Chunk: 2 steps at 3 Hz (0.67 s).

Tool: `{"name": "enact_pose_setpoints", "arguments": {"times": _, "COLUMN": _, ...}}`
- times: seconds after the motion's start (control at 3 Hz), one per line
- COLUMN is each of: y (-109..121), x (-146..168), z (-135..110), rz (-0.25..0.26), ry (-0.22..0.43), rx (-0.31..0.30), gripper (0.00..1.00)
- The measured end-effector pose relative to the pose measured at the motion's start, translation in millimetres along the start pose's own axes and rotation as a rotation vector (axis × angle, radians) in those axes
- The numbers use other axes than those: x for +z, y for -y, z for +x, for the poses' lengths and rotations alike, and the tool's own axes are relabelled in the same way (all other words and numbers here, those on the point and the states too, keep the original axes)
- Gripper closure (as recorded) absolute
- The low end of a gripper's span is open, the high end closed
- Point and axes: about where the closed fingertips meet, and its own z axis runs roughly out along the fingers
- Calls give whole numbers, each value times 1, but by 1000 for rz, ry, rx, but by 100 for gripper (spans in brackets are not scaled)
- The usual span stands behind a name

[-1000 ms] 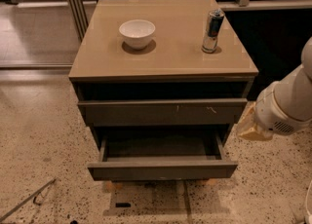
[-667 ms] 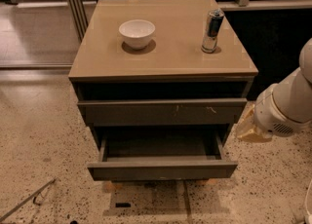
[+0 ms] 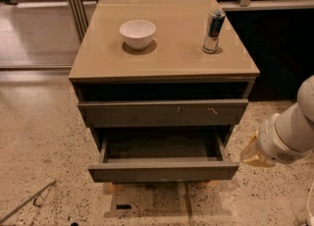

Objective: Close middle drawer

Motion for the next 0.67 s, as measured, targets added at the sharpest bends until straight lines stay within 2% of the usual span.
{"name": "enact_pose_setpoints", "arguments": {"times": 0.33, "y": -23, "x": 77, "z": 41, "rz": -78, "ry": 61, "rx": 31, "gripper": 100}}
{"name": "enact_pose_setpoints", "arguments": {"times": 0.67, "y": -51, "x": 154, "z": 66, "rz": -178, "ry": 143, "rx": 102, "gripper": 100}}
